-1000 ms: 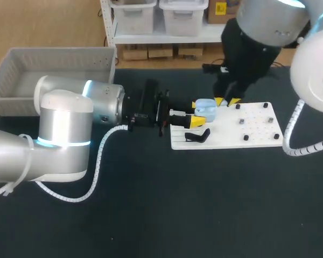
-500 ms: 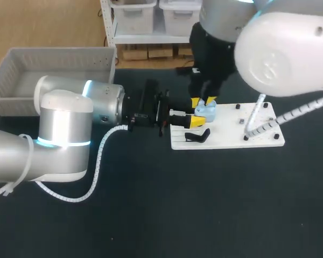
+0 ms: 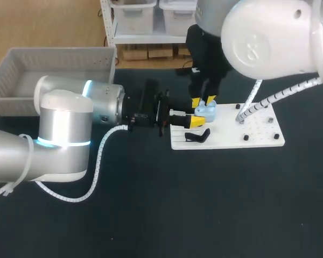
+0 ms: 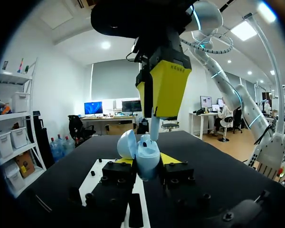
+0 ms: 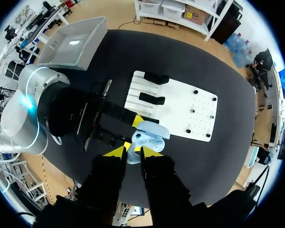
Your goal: Pick up each earbud case from the left stands, insert the matching earbuds, close the lid, and place the case in the box.
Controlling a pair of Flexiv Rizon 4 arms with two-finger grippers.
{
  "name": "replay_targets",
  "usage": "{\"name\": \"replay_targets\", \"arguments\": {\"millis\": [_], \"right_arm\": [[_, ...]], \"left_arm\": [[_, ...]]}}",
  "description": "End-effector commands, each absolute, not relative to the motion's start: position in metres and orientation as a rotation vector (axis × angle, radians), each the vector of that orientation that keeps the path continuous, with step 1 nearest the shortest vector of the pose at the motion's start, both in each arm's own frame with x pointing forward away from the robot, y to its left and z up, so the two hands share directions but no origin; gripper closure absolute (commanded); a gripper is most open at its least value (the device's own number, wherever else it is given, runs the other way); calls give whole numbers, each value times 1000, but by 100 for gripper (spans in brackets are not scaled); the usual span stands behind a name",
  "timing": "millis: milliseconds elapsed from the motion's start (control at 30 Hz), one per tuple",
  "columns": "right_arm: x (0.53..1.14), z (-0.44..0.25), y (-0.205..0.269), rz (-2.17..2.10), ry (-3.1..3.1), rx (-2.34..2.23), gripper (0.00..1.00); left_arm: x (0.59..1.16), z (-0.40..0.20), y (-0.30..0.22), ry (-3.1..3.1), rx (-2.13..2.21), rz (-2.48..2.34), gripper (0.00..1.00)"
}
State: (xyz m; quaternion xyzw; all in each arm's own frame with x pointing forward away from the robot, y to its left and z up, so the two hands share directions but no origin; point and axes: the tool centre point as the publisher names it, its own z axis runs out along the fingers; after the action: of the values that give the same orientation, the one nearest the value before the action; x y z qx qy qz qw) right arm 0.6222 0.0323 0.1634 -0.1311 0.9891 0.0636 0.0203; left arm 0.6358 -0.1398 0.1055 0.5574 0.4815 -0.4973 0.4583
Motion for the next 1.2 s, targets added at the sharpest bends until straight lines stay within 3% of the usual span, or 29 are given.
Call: {"name": "replay_targets", "arguments": {"millis": [33,1200], "right_arm": [[624,162,29,216,3065,-418,100],[630,147,25,219,3058,-499,100]], "left_arm": [[634,105,-140,1185,1366,-1218,100],[634,105,-140,1185,1366,-1218,100]]}}
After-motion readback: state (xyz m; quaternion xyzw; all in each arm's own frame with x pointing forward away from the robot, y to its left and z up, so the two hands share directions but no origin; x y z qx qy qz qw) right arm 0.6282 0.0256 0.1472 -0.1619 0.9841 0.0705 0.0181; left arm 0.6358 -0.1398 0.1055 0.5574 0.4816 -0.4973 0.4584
